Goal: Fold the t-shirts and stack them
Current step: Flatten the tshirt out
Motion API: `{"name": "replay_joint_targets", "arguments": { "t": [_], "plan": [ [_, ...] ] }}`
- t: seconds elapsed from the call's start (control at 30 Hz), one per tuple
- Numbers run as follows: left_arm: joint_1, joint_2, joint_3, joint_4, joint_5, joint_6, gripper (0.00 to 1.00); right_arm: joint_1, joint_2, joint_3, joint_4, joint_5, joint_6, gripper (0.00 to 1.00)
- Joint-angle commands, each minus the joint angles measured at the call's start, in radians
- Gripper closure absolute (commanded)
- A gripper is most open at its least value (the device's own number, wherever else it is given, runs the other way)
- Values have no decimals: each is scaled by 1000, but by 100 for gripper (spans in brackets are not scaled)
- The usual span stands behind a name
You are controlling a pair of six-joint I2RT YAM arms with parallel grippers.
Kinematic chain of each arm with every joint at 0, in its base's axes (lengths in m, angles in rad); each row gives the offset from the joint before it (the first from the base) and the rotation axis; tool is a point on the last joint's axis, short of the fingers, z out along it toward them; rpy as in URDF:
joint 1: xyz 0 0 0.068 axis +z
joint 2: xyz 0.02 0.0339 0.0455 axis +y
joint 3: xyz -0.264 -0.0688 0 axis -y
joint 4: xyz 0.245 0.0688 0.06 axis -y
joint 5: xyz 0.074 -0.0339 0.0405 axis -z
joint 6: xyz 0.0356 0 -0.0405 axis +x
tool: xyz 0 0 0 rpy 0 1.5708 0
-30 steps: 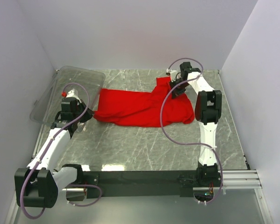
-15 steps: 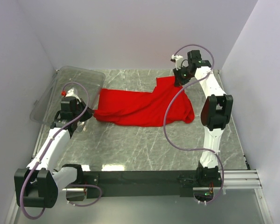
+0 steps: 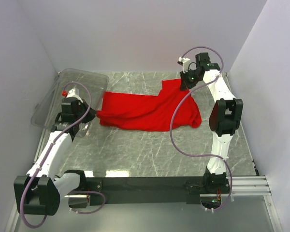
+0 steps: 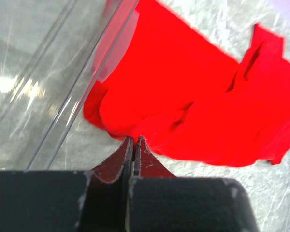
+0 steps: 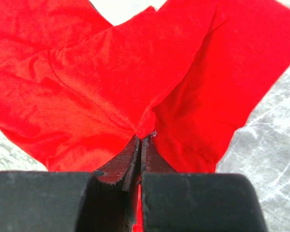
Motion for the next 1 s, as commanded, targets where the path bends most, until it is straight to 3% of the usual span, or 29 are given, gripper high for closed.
{"name": "replay_joint_targets", "arguments": {
  "t": [0.0, 0.27, 0.53, 0.7, 0.87, 0.97],
  "plan": [
    [9, -16, 111, 33, -15, 20, 99, -31, -127, 11, 31, -55, -2, 100],
    [28, 135, 526, 149, -74, -10, 99, -108, -299, 160, 11, -153, 12, 100],
    [34, 245, 872, 315, -77, -48, 99, -186, -552, 220, 266, -141, 215, 100],
    [36, 243, 970, 399, -113, -45, 99, -259, -649, 283, 448, -107, 332, 100],
    [43, 240, 1050, 421, -249, 10, 99, -338, -676, 385, 534, -81, 443, 100],
    [51, 251, 1084, 413, -252, 12, 99, -385, -695, 382, 588, -96, 493, 100]
  ]
}}
